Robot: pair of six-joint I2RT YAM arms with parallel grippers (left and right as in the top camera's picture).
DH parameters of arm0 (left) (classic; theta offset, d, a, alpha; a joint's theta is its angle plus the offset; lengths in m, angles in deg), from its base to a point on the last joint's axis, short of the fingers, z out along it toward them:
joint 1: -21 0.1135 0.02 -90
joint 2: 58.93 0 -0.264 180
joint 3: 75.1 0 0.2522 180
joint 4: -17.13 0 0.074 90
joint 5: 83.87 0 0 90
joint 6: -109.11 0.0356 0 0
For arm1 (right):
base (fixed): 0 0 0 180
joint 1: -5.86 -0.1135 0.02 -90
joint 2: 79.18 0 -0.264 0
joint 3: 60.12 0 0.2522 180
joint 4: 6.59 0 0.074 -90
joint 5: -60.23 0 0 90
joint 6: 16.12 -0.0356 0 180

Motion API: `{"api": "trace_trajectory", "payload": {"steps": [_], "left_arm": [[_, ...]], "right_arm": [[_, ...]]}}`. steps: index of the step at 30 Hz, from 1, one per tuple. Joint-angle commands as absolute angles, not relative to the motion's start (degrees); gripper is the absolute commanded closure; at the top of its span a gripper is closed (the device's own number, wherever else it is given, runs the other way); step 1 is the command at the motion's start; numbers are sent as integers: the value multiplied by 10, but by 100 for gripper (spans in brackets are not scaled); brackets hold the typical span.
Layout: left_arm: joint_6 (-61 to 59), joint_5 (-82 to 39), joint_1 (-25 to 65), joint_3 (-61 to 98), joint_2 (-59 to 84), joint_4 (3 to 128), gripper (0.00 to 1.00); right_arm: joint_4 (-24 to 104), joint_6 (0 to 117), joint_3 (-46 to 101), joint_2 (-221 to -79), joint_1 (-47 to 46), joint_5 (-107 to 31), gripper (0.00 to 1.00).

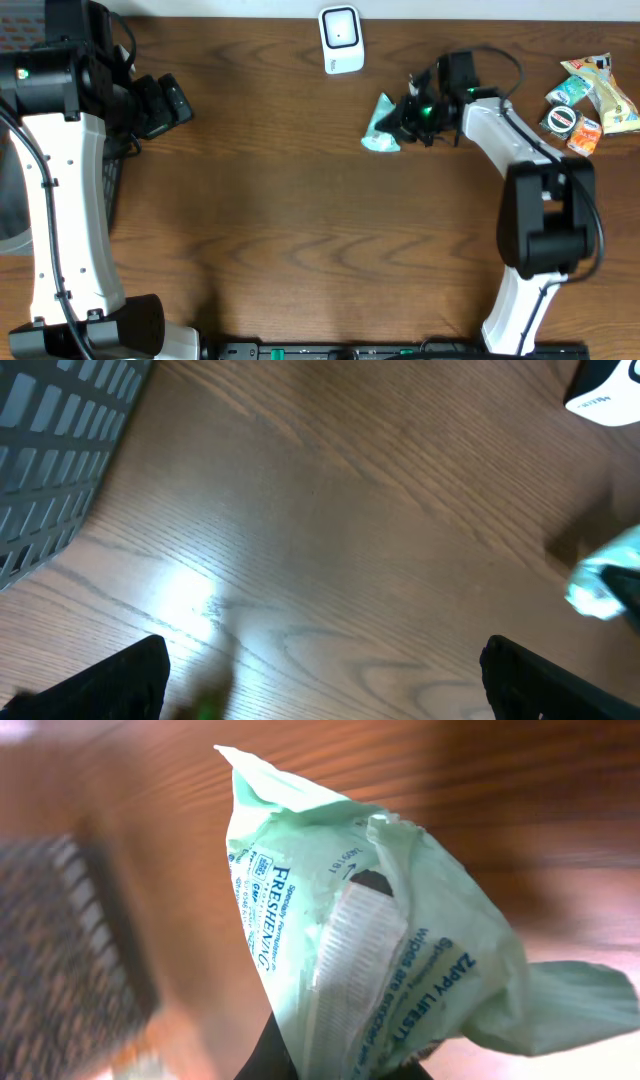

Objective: Scan the item barcode
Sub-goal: 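Hold the wipes pack up to the white scanner face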

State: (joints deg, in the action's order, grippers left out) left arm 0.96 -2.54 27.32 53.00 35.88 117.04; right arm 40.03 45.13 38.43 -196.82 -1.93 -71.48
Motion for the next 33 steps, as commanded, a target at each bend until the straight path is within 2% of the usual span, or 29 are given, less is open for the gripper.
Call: {"api": "trace_trajectory", "payload": {"steps": [1, 9, 21, 23, 28, 33], "left_arm": [[11, -22, 275, 535, 354, 1172, 2], [11, -22, 275, 535, 354, 1172, 2], [11, -22, 275, 535, 354, 1172, 2], [11, -22, 275, 535, 354, 1172, 2], [11, -22, 275, 535, 354, 1172, 2], [11, -22, 275, 535, 354, 1172, 2]], "right_arm": [[404, 572, 401, -1873, -40, -816, 99], [403, 634, 401, -1760, -120, -698, 99], [371, 644, 401, -1748, -159, -666, 99], [371, 620, 401, -1750, -160, -617, 99], [355, 534, 401, -1770, -172, -394, 99], [239, 535, 401, -1800, -199, -229, 99]]}}
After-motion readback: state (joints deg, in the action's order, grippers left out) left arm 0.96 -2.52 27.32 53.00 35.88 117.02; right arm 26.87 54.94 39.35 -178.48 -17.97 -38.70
